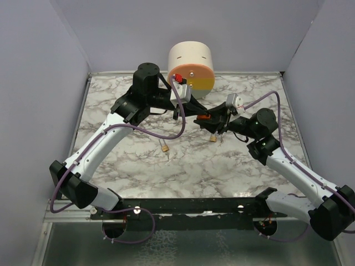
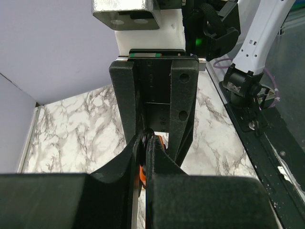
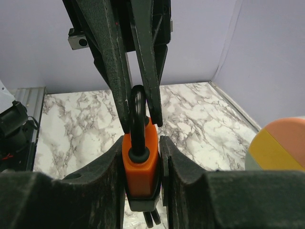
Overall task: Lock with the key
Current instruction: Lock the lock.
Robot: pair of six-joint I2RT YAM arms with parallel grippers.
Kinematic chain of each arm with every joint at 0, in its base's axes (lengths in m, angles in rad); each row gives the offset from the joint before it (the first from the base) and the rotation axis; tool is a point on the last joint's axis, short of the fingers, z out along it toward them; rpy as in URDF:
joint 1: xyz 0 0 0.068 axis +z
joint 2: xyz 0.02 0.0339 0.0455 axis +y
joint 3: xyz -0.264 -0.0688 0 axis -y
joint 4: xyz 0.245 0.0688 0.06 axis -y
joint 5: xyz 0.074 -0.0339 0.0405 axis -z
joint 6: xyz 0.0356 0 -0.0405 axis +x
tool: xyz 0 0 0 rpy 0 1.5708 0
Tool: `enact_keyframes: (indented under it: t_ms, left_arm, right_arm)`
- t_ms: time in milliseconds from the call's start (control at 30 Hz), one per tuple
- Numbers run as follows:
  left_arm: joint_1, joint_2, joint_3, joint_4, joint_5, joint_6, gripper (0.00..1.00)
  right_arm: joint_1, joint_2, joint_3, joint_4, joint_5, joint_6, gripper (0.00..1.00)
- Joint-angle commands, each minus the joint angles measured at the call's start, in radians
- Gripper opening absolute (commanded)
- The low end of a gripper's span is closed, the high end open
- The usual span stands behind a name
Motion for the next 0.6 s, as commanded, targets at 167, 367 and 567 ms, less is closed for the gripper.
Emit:
enact_keyframes:
  t_ms: [167, 367, 567]
  left_arm:
    - [0.0, 0.085, -0.099, -0.134, -0.08, 0.001, 0.0]
    - [0.0, 0.116, -0.177, -0.122, -0.089, -0.028, 0.0]
    - [-0.002, 0.17, -0.226, -0.077, -0.047, -0.056, 0.0]
  right_arm:
    - [0.027, -0.096, 0.075, 0.382, 0.09, -0.002, 0.02]
    - [0.027, -0.086, 0.079, 0.506, 0.205, -0.022, 0.02]
    - [0.027, -0.073, 0.131, 0.56, 0.22, -0.037, 0.02]
